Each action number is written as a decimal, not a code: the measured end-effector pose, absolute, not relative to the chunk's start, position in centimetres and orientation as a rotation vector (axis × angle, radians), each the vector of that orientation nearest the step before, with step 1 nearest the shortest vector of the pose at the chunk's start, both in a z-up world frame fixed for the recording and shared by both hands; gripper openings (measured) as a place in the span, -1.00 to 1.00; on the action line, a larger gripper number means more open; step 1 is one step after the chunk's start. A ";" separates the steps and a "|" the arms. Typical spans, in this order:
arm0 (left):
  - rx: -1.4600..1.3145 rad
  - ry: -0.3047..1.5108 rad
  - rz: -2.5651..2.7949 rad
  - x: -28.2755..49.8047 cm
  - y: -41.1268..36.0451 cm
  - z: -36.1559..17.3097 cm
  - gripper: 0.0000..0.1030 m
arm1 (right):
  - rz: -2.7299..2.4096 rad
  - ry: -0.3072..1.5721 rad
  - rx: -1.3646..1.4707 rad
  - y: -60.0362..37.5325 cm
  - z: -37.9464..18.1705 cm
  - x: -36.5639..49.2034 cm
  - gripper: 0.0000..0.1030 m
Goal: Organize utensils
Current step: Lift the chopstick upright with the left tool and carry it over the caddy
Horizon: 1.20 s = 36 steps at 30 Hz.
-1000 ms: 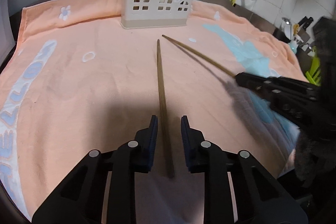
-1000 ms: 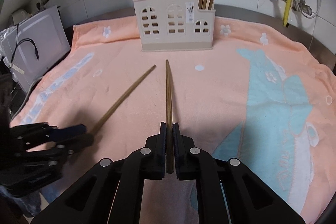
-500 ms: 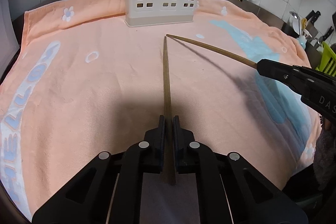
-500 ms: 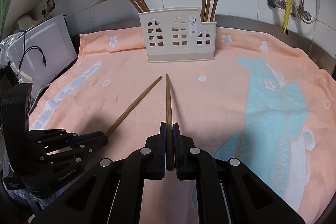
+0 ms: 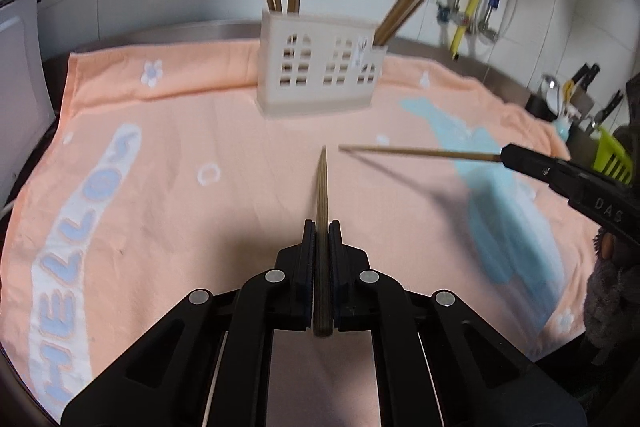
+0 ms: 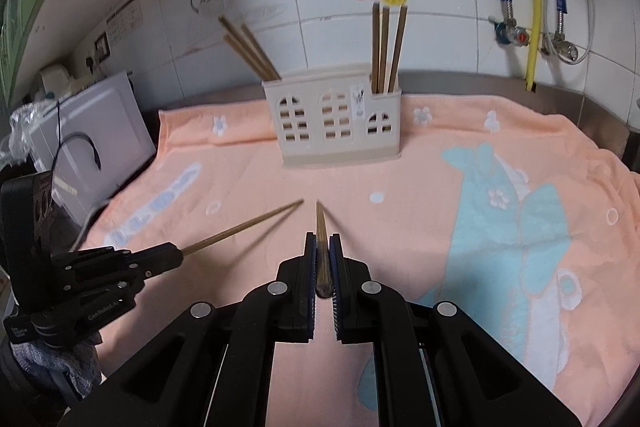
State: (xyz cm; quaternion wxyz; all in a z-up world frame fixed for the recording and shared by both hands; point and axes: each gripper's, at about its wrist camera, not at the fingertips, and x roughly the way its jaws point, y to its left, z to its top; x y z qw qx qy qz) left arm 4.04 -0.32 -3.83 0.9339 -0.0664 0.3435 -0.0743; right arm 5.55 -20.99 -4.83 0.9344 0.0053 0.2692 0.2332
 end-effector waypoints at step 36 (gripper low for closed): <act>0.006 0.415 -0.247 14.1 -1.7 13.6 -0.89 | 0.552 0.362 -0.068 -19.9 14.5 15.6 -0.87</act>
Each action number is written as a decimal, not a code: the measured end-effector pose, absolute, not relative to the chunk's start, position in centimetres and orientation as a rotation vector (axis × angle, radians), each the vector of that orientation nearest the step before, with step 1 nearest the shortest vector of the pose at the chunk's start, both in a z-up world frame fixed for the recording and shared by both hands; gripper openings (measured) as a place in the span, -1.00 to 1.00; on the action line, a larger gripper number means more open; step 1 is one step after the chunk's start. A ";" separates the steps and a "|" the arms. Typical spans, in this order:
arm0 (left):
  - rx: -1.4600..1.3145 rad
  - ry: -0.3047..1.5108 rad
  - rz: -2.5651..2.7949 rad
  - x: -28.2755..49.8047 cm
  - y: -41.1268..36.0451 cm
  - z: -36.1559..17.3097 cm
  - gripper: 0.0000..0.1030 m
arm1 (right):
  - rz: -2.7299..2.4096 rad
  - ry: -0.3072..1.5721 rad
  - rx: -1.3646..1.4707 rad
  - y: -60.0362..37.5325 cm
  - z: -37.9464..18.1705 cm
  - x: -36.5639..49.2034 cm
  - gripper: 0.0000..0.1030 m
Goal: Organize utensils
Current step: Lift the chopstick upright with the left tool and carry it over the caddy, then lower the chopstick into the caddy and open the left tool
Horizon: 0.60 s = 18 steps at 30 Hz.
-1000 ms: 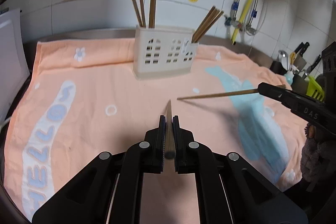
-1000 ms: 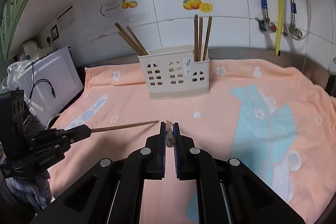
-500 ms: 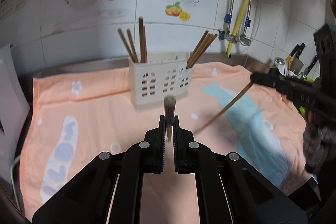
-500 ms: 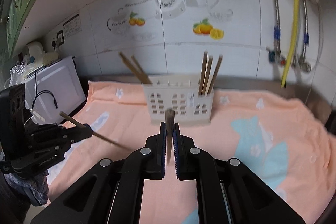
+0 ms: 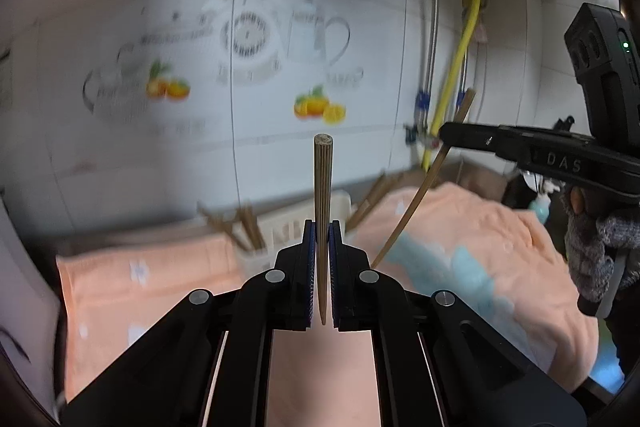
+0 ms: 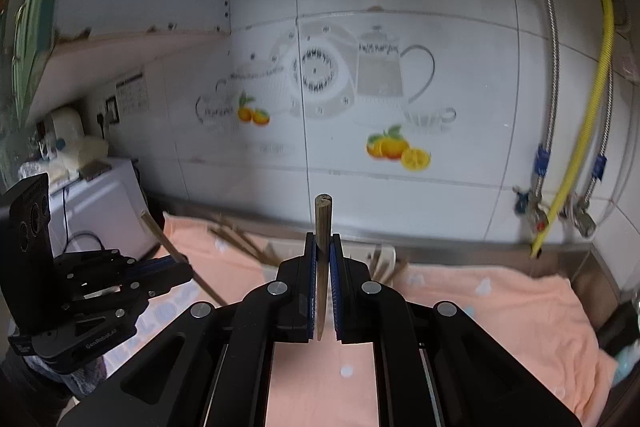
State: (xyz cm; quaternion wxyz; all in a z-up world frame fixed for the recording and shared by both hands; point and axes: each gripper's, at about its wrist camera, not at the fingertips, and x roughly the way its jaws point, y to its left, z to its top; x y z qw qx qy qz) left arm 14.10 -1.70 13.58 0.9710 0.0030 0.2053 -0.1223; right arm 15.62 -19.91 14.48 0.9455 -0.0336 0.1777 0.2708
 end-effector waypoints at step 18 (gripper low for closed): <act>0.076 0.367 -0.108 22.4 -1.4 15.8 -0.89 | 0.452 0.328 -0.077 -19.0 17.8 23.7 -0.87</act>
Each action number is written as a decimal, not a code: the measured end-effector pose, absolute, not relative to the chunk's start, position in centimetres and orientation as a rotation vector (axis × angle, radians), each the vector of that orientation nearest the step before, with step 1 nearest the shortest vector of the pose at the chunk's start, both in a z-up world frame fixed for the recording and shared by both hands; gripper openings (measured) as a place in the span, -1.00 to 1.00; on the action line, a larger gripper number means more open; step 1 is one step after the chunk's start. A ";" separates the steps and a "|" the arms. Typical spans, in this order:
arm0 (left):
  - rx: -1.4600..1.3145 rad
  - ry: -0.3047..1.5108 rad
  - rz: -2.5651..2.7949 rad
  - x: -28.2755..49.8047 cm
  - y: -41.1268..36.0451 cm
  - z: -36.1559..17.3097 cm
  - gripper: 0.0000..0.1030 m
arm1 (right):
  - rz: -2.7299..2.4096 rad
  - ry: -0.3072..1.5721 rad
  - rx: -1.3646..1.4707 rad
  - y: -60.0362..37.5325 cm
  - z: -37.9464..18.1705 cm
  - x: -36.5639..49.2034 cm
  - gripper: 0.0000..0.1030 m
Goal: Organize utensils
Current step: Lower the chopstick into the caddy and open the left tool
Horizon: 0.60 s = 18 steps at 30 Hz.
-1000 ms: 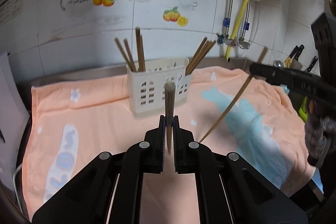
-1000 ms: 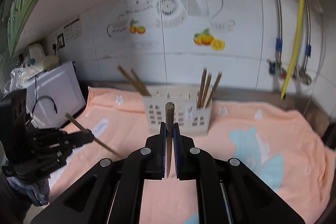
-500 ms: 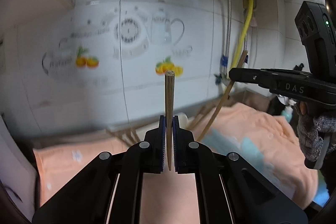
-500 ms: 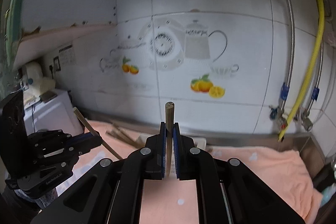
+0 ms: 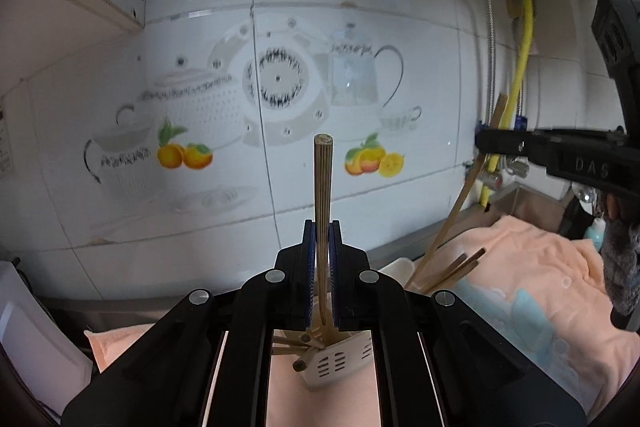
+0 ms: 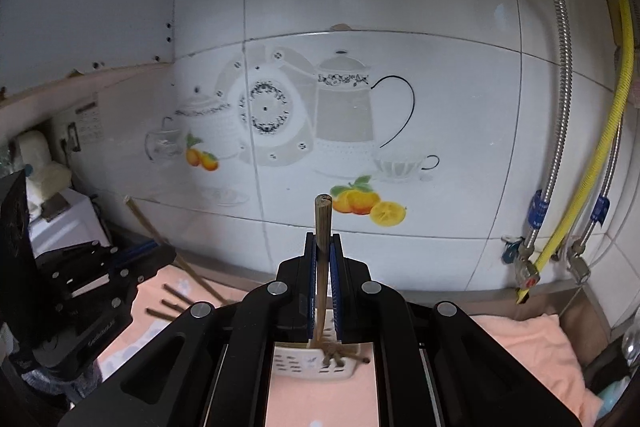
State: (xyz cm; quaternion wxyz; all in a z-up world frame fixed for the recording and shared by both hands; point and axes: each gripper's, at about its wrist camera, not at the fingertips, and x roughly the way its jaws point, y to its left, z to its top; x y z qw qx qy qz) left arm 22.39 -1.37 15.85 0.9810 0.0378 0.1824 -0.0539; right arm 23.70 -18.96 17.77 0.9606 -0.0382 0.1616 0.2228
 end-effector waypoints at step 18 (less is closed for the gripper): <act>0.028 0.414 -0.114 23.3 0.2 13.2 -0.77 | 0.421 0.448 -0.115 -17.1 12.5 28.0 -0.87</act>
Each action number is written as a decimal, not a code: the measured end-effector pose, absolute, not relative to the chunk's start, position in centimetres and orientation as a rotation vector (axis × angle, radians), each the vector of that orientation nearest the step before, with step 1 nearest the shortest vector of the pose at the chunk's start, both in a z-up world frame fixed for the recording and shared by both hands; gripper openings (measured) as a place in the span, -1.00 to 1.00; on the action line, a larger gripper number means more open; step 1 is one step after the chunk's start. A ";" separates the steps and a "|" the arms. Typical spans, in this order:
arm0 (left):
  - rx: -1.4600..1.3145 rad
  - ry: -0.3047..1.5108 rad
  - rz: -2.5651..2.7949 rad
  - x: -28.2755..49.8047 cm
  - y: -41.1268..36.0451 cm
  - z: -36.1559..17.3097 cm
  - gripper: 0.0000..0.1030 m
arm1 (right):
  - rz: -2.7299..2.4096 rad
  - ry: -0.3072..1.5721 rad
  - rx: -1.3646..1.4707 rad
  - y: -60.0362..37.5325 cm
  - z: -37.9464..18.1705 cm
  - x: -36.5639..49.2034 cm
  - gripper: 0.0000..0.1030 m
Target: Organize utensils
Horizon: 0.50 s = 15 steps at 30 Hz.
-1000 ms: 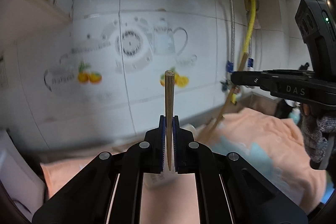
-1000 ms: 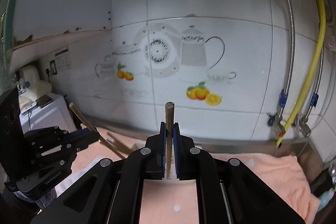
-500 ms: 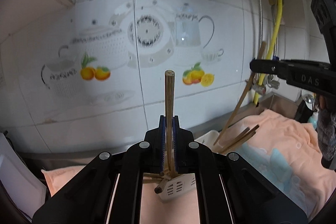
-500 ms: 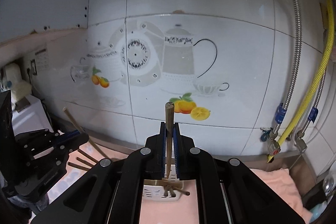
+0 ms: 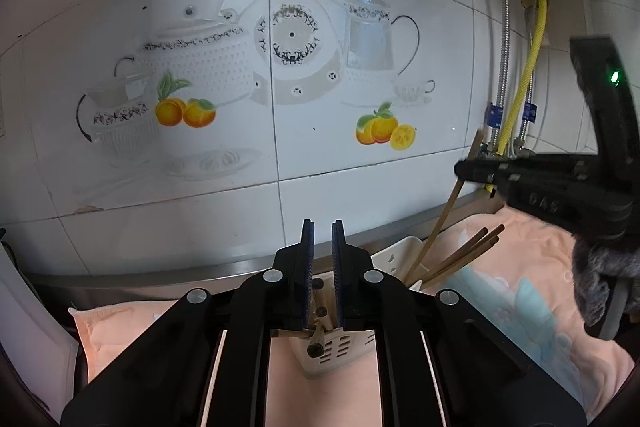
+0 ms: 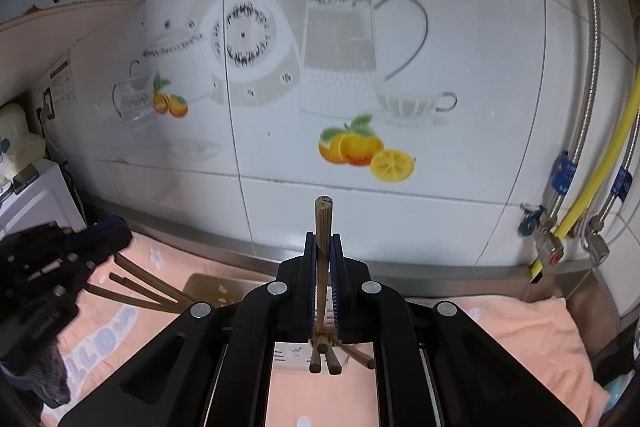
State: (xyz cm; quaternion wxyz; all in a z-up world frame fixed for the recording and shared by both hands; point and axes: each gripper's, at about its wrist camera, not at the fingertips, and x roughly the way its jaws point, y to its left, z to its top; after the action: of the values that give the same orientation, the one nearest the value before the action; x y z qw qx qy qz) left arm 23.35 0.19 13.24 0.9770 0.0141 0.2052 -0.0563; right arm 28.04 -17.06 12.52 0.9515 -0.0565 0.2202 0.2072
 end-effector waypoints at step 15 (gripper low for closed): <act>-0.001 0.354 -0.104 18.6 0.7 14.4 0.10 | 0.427 0.442 -0.107 -17.8 12.3 26.6 -0.66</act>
State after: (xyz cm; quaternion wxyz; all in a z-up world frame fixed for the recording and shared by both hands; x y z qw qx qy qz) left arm 18.59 0.69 14.37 0.9830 -0.0003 0.1760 -0.0516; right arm 26.62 -17.84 12.31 0.9516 -0.0528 0.2177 0.2102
